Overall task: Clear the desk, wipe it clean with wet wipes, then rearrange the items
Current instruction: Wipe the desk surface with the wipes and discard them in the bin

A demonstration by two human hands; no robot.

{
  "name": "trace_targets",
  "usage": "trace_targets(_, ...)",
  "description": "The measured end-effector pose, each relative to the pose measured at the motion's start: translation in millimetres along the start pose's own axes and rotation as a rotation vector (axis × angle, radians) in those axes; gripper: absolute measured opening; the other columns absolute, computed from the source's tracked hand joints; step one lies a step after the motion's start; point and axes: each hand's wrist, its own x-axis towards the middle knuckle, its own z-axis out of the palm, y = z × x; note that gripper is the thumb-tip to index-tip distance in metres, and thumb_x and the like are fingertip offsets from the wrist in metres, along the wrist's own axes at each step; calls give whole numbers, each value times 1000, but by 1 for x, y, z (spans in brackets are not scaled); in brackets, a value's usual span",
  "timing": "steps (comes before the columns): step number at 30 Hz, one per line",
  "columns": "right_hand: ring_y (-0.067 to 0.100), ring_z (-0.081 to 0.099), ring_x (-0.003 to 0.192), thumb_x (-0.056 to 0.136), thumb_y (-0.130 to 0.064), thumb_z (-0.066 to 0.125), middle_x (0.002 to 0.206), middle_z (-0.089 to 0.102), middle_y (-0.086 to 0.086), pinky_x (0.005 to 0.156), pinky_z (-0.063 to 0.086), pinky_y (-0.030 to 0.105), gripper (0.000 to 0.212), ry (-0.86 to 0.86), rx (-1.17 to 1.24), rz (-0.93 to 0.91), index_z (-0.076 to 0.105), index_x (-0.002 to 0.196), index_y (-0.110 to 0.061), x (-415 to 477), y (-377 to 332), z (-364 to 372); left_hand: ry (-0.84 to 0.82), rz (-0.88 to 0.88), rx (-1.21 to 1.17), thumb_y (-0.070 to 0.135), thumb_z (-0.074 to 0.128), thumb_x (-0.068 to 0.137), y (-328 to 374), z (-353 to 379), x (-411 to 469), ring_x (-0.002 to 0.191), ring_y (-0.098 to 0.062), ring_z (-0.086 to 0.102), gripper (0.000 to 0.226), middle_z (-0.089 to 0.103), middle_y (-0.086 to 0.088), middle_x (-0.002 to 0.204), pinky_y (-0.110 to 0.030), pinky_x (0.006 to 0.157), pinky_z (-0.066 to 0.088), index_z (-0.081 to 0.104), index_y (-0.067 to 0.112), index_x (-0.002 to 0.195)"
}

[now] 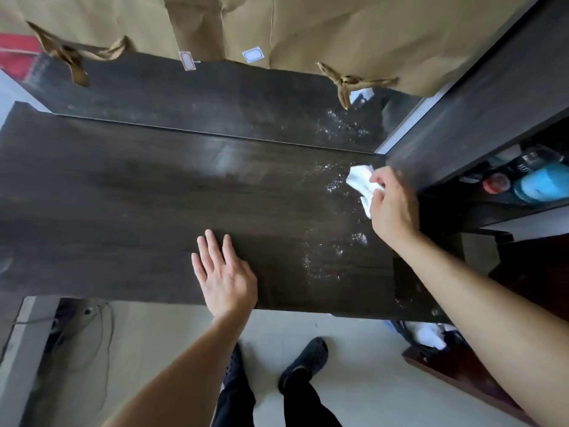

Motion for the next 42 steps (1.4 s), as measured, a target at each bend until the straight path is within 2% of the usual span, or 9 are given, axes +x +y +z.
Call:
trace_targets(8, 39, 46, 106, 79, 8, 54, 112, 53, 23, 89, 40, 43, 28, -164, -360, -65, 64, 104, 1, 90, 40, 53, 58, 4, 73, 20, 36, 86, 2, 3, 0, 142, -34, 25, 49, 34, -19, 150, -47, 117, 15, 48, 7, 131)
trace_targets(13, 38, 54, 89, 77, 14, 53, 101, 62, 18, 76, 40, 37, 33, -101, -40, -112, 71, 98, -2, 41, 31, 63, 47, -14, 82, 22, 33, 86, 4, 0, 0, 142, -33, 23, 50, 32, -19, 151, -48, 117, 15, 48, 7, 132)
trace_targets(18, 23, 61, 81, 83, 8, 57, 91, 65, 4, 71, 53, 23, 28, -544, 275, -246, 76, 90, -12, 2, 18, 50, 46, -24, 81, 23, 30, 87, 8, -5, -1, 142, -33, 24, 52, 33, -18, 151, -49, 116, 17, 50, 6, 131)
trace_targets(22, 35, 58, 98, 80, 7, 50, 107, 63, 17, 87, 44, 34, 33, -95, 97, 133, 71, 100, -8, 81, 29, 53, 41, -34, 73, 23, 31, 87, 9, -5, 0, 143, -33, 23, 51, 32, -18, 151, -49, 117, 17, 49, 6, 132)
trace_targets(25, 40, 52, 103, 84, 1, 49, 111, 57, 23, 90, 38, 36, 30, -67, 16, 196, 68, 107, -3, 95, 28, 73, 31, -38, 85, 23, 31, 86, 9, -5, 1, 143, -33, 23, 52, 32, -18, 151, -48, 117, 16, 50, 7, 131)
trace_targets(31, 26, 53, 90, 85, 6, 55, 97, 58, 11, 74, 39, 23, 28, -396, 81, -310, 72, 102, -10, 7, 5, 75, 29, -35, 75, 24, 30, 87, 9, -8, 0, 143, -33, 22, 52, 31, -18, 152, -48, 117, 16, 49, 6, 132)
trace_targets(34, 21, 60, 86, 84, 2, 55, 94, 62, 5, 69, 41, 17, 28, -642, 193, -244, 75, 97, -12, 15, 9, 57, 38, -38, 61, 23, 30, 87, 10, -8, 0, 143, -34, 23, 52, 32, -18, 151, -49, 117, 17, 50, 6, 131)
trace_targets(38, 38, 57, 92, 81, -2, 51, 104, 63, 22, 73, 42, 32, 27, -124, 24, 221, 71, 99, -7, 86, 21, 63, 53, -30, 62, 23, 30, 87, 8, -5, 1, 142, -33, 23, 50, 33, -18, 151, -48, 117, 16, 50, 7, 131)
trace_targets(42, 34, 50, 104, 88, -6, 53, 106, 54, 15, 76, 32, 20, 19, -100, 49, 196, 64, 102, 0, 81, -15, 99, 48, -23, 78, 23, 30, 88, 6, -2, 1, 143, -32, 22, 50, 32, -17, 151, -44, 118, 12, 49, 8, 131)
